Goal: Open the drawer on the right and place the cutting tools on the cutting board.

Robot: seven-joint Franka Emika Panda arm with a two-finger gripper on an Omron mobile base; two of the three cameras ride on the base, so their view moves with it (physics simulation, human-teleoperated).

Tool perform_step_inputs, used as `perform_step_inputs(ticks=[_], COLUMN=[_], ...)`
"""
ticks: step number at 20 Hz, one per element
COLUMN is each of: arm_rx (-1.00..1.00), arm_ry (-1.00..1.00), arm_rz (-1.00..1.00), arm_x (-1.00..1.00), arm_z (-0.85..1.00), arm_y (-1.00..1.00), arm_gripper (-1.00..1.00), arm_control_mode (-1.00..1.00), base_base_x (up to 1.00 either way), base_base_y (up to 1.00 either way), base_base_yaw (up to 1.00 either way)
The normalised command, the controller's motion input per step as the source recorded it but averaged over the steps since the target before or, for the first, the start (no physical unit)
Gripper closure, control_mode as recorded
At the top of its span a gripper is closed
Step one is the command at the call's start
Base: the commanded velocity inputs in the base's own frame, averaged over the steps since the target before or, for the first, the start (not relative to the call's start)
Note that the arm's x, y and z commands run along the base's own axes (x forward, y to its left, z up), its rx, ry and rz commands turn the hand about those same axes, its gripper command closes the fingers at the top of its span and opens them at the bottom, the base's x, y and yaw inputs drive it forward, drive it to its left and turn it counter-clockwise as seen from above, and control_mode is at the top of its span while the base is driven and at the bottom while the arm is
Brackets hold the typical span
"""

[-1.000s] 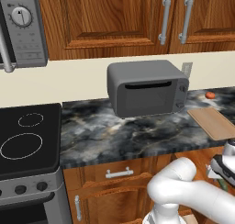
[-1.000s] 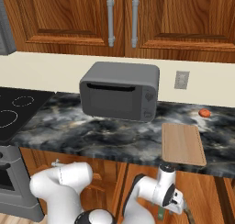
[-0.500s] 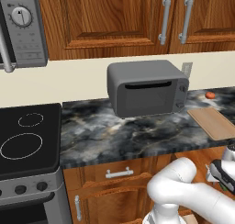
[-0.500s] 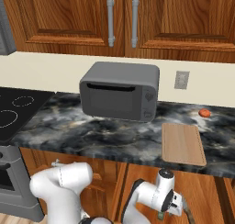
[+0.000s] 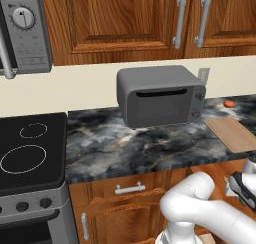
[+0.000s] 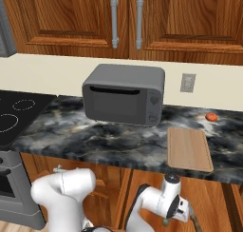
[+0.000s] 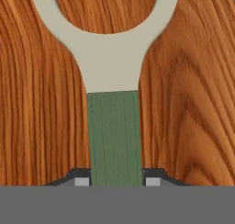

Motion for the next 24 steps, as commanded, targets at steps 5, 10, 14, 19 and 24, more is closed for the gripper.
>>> perform_step_inputs(ticks=[5, 10, 14, 19, 24], arm_rx=[0.00, -0.01, -0.03, 0.00, 0.00], arm_ry=[-0.08, -0.12, -0.23, -0.25, -0.13], arm_rz=[0.00, 0.00, 0.00, 0.00, 0.00], arm_x=[-0.24, -0.43, -0.10, 0.14, 0.70], arm_z=[0.66, 0.87, 1.00, 1.00, 0.94], arm_y=[-0.06, -0.18, -0.08, 0.00, 0.00], arm_gripper=[1.00, 1.00, 1.00, 1.00, 1.00], arm_control_mode=[-1.00, -1.00, -1.00, -1.00, -1.00], base_base_x=[0.00, 0.00, 0.00, 0.00, 0.00], base_base_y=[0.00, 0.00, 0.00, 0.00, 0.00], base_base_yaw=[0.00, 0.00, 0.00, 0.00, 0.00])
